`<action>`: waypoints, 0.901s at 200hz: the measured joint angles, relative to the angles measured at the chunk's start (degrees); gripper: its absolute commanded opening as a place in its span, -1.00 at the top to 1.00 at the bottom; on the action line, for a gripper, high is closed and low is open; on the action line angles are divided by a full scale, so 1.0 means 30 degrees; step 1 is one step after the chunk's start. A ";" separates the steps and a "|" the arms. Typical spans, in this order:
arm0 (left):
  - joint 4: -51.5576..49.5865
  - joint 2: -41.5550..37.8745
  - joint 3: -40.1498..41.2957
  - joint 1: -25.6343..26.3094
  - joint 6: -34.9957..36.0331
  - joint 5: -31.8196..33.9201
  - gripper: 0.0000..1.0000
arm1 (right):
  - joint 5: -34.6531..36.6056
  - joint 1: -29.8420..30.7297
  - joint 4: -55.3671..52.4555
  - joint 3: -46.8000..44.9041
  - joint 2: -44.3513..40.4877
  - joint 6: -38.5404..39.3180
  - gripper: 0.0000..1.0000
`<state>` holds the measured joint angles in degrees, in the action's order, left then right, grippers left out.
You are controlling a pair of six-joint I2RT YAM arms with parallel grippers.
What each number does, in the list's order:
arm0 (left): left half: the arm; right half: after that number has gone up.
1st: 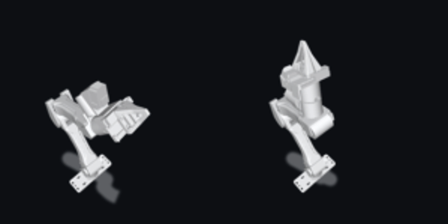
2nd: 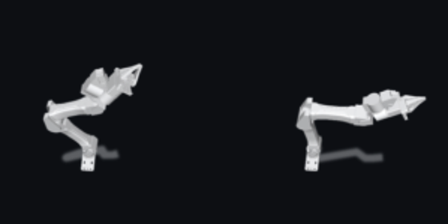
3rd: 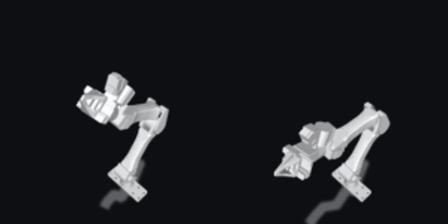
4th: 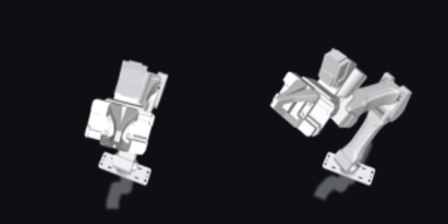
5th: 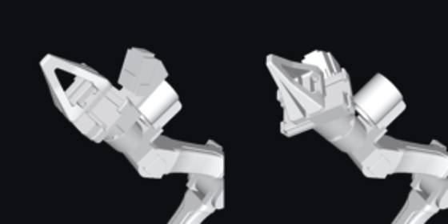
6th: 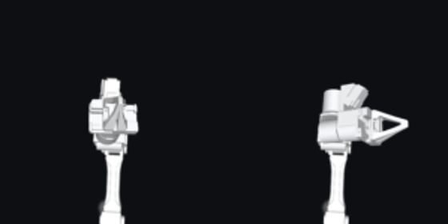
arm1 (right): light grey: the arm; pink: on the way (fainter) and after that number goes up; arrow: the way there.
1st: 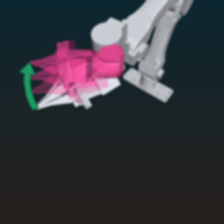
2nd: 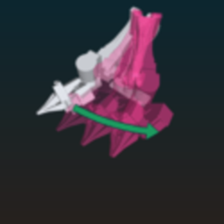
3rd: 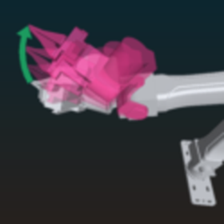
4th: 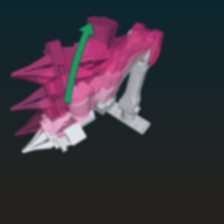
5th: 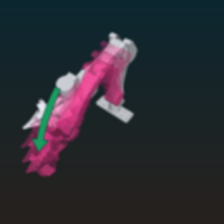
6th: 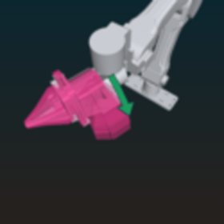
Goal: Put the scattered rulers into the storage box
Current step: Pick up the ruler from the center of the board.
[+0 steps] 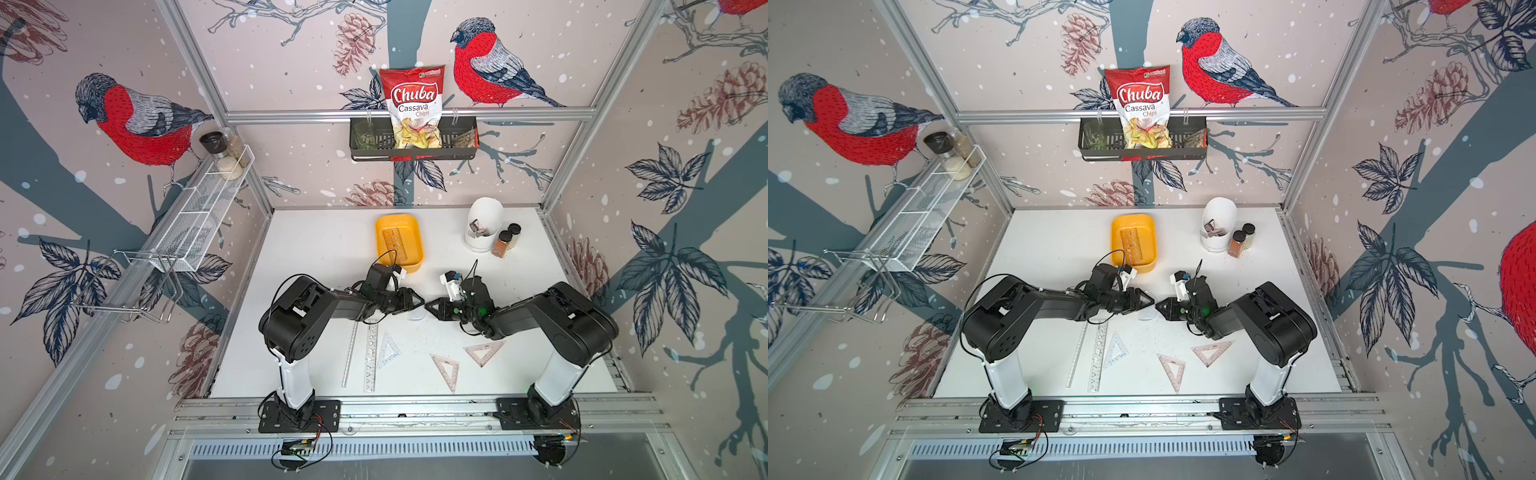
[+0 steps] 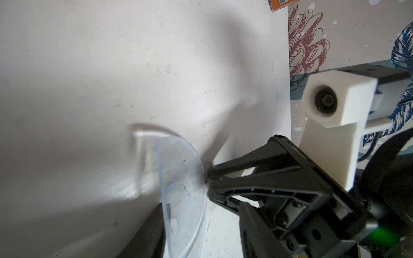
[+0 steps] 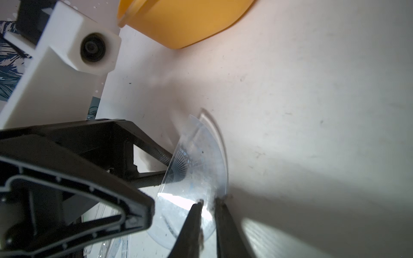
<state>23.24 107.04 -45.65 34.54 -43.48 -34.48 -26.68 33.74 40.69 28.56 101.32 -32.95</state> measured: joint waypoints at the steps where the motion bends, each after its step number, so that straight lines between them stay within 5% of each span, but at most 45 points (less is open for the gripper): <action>1: 0.0007 0.0007 0.0000 0.0007 0.0000 0.0000 0.06 | -0.0007 0.0000 0.0007 0.0000 0.0000 0.0000 0.59; 69: -0.0568 0.0073 -0.0146 0.0204 -0.0321 -0.0131 1.00 | -0.0087 -0.0131 -0.0568 0.0015 -0.0401 0.0000 0.54; 122: -0.1727 -0.1552 0.0299 -0.0109 -0.1100 -0.0481 1.00 | -0.0707 -0.1020 -0.2208 0.0015 -0.3825 -0.0714 0.11; 180: 0.2739 -0.3920 0.1239 -0.1792 -0.4605 -0.3650 1.00 | -0.4291 -0.2076 0.0168 0.0896 -0.4444 -0.4022 -0.15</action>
<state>31.46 95.29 -41.93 29.17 -57.30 -45.43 -39.55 27.51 41.19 31.24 87.99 -45.01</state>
